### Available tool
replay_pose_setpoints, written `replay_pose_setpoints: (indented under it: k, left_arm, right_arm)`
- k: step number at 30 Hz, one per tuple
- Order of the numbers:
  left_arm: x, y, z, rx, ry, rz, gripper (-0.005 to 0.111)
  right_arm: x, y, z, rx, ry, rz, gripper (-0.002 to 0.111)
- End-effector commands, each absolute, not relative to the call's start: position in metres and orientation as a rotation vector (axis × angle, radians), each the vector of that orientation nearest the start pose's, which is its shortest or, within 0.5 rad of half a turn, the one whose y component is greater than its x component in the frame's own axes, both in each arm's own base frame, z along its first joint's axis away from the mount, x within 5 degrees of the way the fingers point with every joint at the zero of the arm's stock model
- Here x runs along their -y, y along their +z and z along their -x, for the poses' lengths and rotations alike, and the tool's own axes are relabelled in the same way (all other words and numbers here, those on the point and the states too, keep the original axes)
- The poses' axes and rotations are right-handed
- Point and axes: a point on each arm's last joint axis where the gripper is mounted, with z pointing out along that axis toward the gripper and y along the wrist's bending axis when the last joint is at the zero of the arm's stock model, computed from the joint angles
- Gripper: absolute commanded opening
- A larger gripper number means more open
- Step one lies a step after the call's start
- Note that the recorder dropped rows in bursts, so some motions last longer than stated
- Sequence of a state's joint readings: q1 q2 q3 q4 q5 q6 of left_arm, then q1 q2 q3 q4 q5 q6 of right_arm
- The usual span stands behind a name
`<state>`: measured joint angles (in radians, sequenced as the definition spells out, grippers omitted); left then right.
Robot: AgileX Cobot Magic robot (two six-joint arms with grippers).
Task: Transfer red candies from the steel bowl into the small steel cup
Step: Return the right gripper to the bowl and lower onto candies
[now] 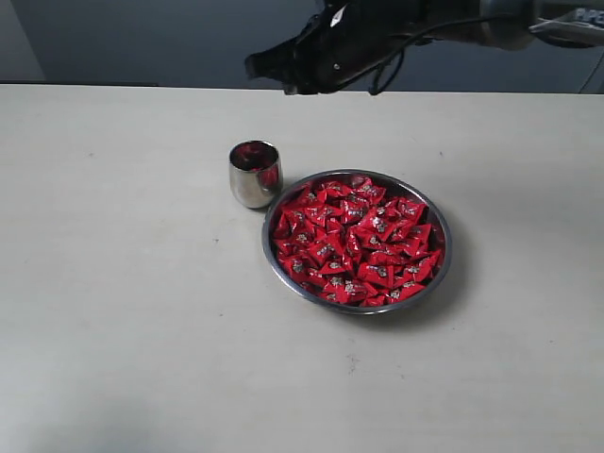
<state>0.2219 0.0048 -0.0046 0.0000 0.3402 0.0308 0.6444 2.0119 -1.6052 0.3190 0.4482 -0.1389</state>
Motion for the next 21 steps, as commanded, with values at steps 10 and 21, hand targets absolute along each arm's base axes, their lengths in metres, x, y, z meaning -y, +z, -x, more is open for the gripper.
replay_pose_setpoints:
  k: [10, 21]
  left_arm:
    - [-0.011, 0.183, -0.053, -1.808, 0.169, 0.174, 0.0]
    - [-0.011, 0.183, -0.053, -1.808, 0.169, 0.174, 0.0]
  right_arm:
    - [-0.207, 0.201, -0.29, -2.446, 0.429, 0.588, -0.001]
    - [-0.211, 0.164, -0.291, -2.576, 0.387, 0.642, 0.002]
